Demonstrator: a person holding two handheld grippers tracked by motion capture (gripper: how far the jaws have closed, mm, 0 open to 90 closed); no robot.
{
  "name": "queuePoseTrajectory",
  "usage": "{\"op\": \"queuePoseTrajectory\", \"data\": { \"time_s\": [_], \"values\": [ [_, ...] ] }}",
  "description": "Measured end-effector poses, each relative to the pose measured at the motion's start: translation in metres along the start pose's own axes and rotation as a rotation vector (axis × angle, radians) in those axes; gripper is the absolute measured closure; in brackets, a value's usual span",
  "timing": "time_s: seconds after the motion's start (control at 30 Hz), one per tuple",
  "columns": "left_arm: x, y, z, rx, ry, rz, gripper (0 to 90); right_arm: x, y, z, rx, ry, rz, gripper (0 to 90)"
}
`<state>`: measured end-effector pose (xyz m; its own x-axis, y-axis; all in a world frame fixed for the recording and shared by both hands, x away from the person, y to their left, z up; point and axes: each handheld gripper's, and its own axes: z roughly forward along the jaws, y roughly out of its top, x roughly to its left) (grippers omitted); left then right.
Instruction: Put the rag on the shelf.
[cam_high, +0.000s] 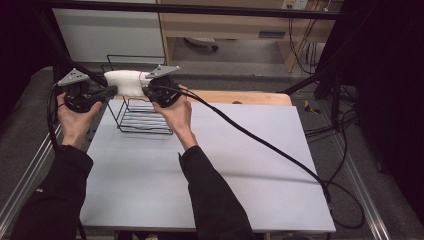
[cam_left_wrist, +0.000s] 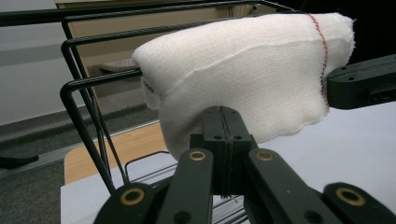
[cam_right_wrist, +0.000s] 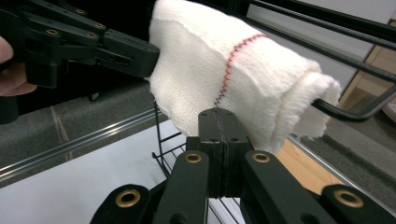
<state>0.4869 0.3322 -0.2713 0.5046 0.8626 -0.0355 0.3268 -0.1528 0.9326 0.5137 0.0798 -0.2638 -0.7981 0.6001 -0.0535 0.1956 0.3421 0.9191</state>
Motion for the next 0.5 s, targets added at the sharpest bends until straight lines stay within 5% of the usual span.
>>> {"op": "queuePoseTrajectory", "data": {
  "time_s": [0.23, 0.5],
  "values": [
    [0.0, -0.001, -0.001, -0.007, -0.002, 0.001, 90.0, -0.001, -0.001, 0.0, -0.014, 0.011, 0.002, 88.6],
    [-0.004, -0.004, -0.017, 0.008, -0.026, 0.002, 80.9, 0.001, 0.004, -0.021, -0.031, 0.049, 0.013, 76.7]
  ]
}}
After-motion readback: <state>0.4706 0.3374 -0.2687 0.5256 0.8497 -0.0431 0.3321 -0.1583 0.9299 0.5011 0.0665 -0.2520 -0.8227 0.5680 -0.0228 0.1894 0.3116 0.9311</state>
